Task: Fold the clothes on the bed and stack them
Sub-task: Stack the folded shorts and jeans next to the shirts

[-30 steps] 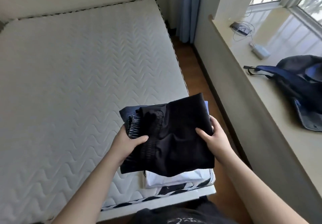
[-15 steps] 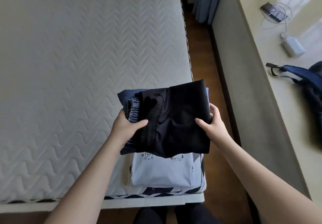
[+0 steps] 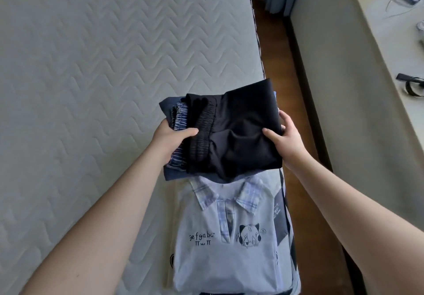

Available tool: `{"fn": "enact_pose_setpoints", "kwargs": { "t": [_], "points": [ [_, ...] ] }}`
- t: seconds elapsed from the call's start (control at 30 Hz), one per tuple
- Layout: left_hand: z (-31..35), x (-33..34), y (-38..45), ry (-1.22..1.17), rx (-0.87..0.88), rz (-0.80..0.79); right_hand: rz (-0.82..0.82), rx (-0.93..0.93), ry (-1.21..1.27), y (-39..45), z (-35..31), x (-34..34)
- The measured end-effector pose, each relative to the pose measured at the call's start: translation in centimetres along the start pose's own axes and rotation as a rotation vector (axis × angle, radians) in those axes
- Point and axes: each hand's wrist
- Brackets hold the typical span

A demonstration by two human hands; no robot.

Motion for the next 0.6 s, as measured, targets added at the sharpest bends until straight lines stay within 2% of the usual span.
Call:
{"fn": "enact_pose_setpoints", "kwargs": {
  "t": [0.13, 0.3, 0.4, 0.5, 0.6],
  "points": [
    [-0.3, 2.6, 5.6, 0.041, 0.037, -0.055, 0.048, 0.019, 0.030, 3.9, 3.1, 2.1],
    [-3.1, 3.7, 11.0, 0.060, 0.055, -0.107, -0.043, 0.092, 0.037, 7.5, 6.7, 4.6],
    [-6.3, 4.4, 12.8, 0.089, 0.046, -0.094, -0.054, 0.076, -0.022, 8.5, 8.7, 6.0],
    [-8.6, 4.4, 13.7, 0.129, 0.053, -0.014, -0.075, 0.099, -0.089, 8.8, 10.2, 6.2],
    [-10.1, 3.5, 14.1, 0.165, -0.027, -0.027, -0.104, 0.143, -0.147, 8.8, 11.0, 6.0]
  ]
}}
Point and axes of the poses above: each hand's wrist, its own y-axis towards the middle knuckle, its own x-axis out of the palm, z = x × y, and after that the axes turned 15 degrees about z, right-handed
